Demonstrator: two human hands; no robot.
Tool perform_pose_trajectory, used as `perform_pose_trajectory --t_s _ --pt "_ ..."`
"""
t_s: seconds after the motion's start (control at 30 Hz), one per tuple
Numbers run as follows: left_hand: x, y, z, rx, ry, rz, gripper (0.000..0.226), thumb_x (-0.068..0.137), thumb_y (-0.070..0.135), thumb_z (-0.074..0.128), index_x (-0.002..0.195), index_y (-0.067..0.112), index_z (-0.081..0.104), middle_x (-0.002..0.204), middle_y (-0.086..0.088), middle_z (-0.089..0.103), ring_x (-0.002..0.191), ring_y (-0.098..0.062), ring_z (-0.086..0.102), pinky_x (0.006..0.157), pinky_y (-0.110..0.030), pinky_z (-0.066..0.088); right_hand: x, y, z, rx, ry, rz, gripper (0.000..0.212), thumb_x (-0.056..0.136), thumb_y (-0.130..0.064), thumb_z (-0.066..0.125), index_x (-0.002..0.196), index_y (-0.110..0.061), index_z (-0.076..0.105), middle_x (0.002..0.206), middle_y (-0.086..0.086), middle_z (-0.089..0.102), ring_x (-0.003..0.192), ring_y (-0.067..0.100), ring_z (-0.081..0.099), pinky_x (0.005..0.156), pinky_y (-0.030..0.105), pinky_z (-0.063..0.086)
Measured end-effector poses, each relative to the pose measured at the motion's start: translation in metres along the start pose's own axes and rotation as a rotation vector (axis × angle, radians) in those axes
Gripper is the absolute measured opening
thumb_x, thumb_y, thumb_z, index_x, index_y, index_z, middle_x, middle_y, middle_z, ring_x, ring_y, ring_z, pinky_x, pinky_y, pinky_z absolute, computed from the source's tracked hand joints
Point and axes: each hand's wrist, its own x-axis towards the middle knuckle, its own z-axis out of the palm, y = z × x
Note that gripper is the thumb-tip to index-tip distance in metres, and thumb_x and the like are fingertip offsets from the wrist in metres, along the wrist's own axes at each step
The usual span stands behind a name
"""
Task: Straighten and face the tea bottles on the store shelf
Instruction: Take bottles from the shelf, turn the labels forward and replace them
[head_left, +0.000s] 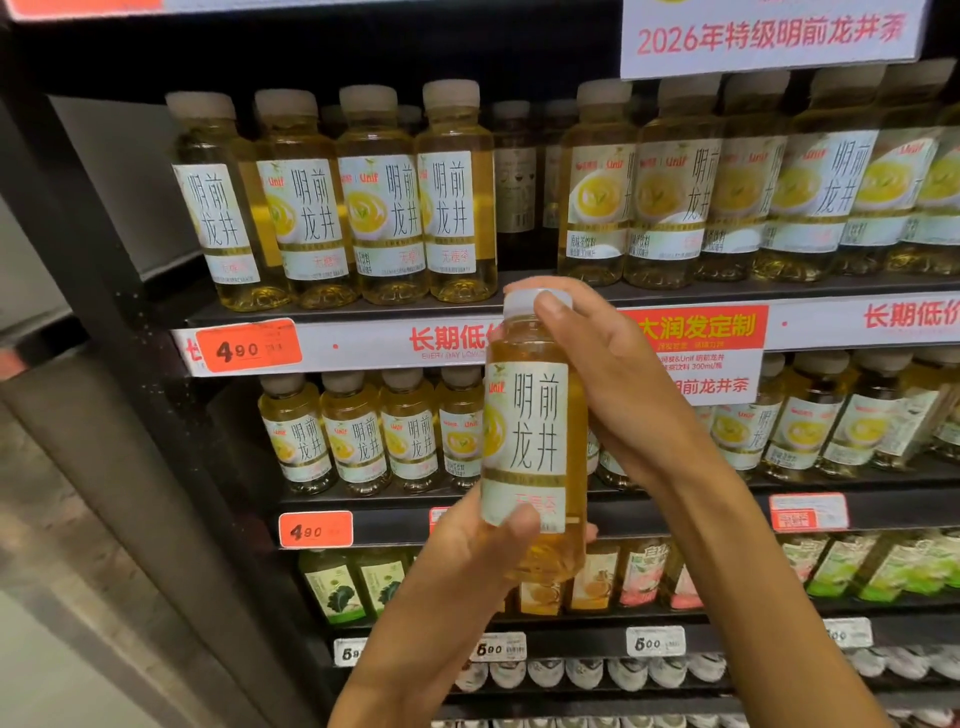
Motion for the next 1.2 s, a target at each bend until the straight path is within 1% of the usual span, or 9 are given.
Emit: perform_pose_trajectory --t_s 0.17,0.23,0.33,0.5,0.67,0.8,0.9,1.0,1.2 --pt "0.002 -0.004 0.006 0.160 0.092 0.088 0.064 0.059 0.062 0.078 0.116 0.039 0.060 0.113 0.011 0.070 0.106 -0.005 0.064 0.079 -0.015 0.052 -0.003 0.001 0.002 -0.046 -0.028 -0.007 0.029 0.092 -0.040 0.045 0.116 -0.027 0.056 0.107 0.001 0.071 0.104 0.020 0.067 0.093 0.040 0.051" --pt "0.004 -0.007 0.008 0.192 0.125 0.125 0.061 0.063 0.051 0.075 0.120 0.039 0.055 0.113 0.017 0.069 0.105 0.001 0.063 0.077 -0.009 0.049 -0.005 0.000 0.001 -0.088 -0.033 0.011 0.032 0.090 -0.048 0.050 0.117 -0.031 0.054 0.110 0.000 0.070 0.106 0.014 0.065 0.092 0.034 0.051" --pt "0.007 -0.010 0.007 0.209 0.168 0.176 0.061 0.066 0.043 0.076 0.122 0.042 0.052 0.116 0.018 0.068 0.108 0.001 0.062 0.079 -0.008 0.049 -0.013 -0.002 0.000 -0.137 -0.037 0.012 0.043 0.082 -0.051 0.051 0.121 -0.033 0.051 0.111 -0.006 0.067 0.100 0.002 0.064 0.080 0.017 0.052" --pt "0.022 -0.013 0.008 0.252 0.171 0.259 0.051 0.068 0.029 0.077 0.111 0.048 0.059 0.112 0.015 0.069 0.105 -0.003 0.064 0.079 -0.011 0.050 -0.021 -0.009 -0.003 -0.058 -0.020 -0.078 0.046 0.080 -0.036 0.059 0.125 -0.028 0.052 0.112 -0.005 0.070 0.102 0.004 0.065 0.079 0.016 0.052" --pt "0.044 -0.013 0.002 0.373 0.290 0.366 0.052 0.065 0.015 0.079 0.109 0.031 0.057 0.104 0.017 0.068 0.100 0.000 0.063 0.080 -0.010 0.048 -0.026 -0.016 -0.008 -0.092 -0.101 -0.180 0.045 0.077 -0.016 0.072 0.118 -0.023 0.055 0.113 -0.007 0.068 0.107 0.008 0.063 0.085 0.021 0.051" --pt "0.055 -0.007 0.003 0.434 0.361 0.434 0.060 0.061 0.019 0.088 0.110 0.038 0.057 0.108 0.020 0.067 0.104 0.001 0.062 0.084 -0.013 0.049 -0.025 -0.019 -0.012 -0.096 -0.138 -0.227 0.047 0.076 -0.006 0.071 0.119 -0.018 0.056 0.121 0.006 0.063 0.115 0.018 0.059 0.093 0.031 0.051" --pt "0.060 0.000 0.005 0.449 0.409 0.458 0.068 0.059 0.020 0.087 0.116 0.038 0.054 0.113 0.016 0.065 0.108 0.000 0.060 0.086 -0.012 0.048 -0.022 -0.023 -0.015 -0.019 -0.084 -0.260 0.046 0.078 -0.011 0.074 0.120 -0.020 0.058 0.122 0.005 0.065 0.116 0.020 0.059 0.093 0.034 0.051" --pt "0.065 0.009 0.009 0.491 0.430 0.490 0.064 0.063 0.017 0.087 0.107 0.044 0.050 0.107 0.025 0.062 0.104 0.007 0.059 0.079 -0.006 0.047 -0.010 -0.030 -0.017 0.117 0.032 -0.273 0.047 0.079 -0.020 0.071 0.124 -0.020 0.058 0.123 0.006 0.066 0.115 0.020 0.061 0.090 0.030 0.051" --pt "0.080 0.029 0.018 0.498 0.553 0.540 0.053 0.067 0.040 0.082 0.112 0.038 0.053 0.102 0.024 0.063 0.098 0.011 0.059 0.074 -0.004 0.047 0.036 -0.039 -0.014 0.355 0.242 -0.174 0.040 0.090 -0.018 0.060 0.127 -0.009 0.053 0.105 0.004 0.072 0.096 0.015 0.069 0.084 0.029 0.056"
